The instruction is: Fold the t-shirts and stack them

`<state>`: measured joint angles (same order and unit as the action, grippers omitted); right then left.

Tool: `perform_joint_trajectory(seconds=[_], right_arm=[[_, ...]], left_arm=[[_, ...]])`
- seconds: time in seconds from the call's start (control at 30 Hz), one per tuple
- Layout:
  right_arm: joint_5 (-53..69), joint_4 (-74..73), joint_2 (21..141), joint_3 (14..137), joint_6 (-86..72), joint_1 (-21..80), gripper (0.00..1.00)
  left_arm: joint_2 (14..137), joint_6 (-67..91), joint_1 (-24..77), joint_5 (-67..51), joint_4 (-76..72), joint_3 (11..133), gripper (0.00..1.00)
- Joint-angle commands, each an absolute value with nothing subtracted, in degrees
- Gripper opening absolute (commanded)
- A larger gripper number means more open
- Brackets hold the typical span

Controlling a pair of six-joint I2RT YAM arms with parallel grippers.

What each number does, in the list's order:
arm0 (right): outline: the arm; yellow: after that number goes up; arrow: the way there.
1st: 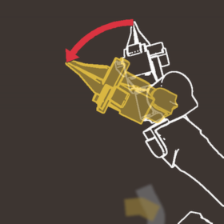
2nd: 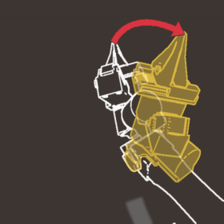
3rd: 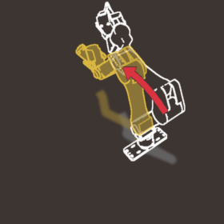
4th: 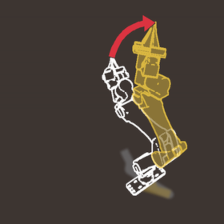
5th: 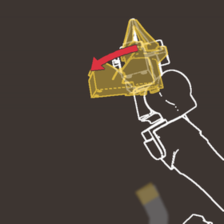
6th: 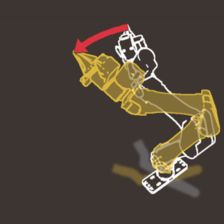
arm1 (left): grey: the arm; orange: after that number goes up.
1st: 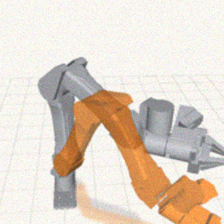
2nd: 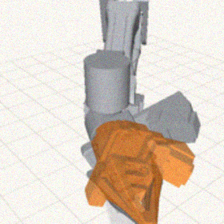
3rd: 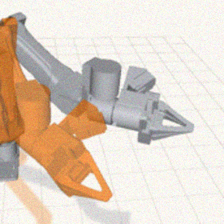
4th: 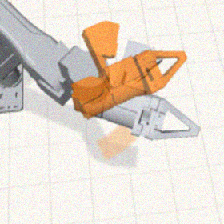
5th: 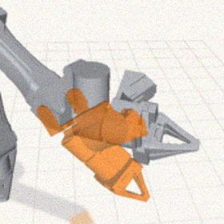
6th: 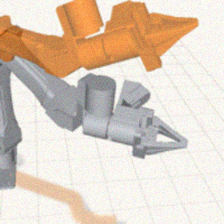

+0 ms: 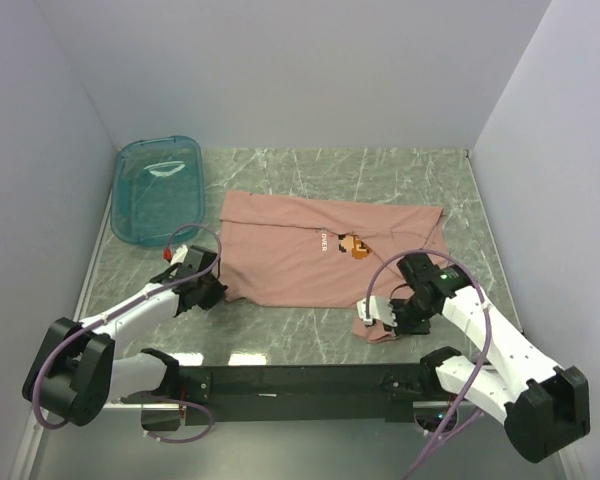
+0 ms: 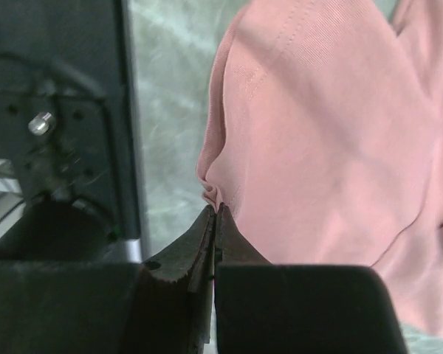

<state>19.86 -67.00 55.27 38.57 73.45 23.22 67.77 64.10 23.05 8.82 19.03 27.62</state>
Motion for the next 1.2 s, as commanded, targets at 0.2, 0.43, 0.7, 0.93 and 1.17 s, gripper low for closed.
perform_joint_trajectory(seconds=[0.2,0.43,0.7,0.93,1.17], right_arm=[[20.2,-74.5,47.8,39.9,77.1,14.5,0.0],[20.6,-72.5,46.8,42.1,75.9,9.1,0.0],[21.1,-69.6,47.5,43.9,74.4,5.5,0.0],[20.2,-66.4,48.6,45.8,73.6,3.2,0.0],[21.4,-63.0,49.9,49.1,71.7,0.8,0.0]], left_arm=[[64.7,62.9,23.0,6.9,18.7,25.0,0.0],[64.2,62.7,23.0,5.9,18.2,24.2,0.0],[63.1,63.1,23.0,4.0,17.4,22.2,0.0],[61.5,64.0,23.0,2.5,18.6,20.8,0.0],[59.9,65.0,23.0,2.8,21.8,20.3,0.0]])
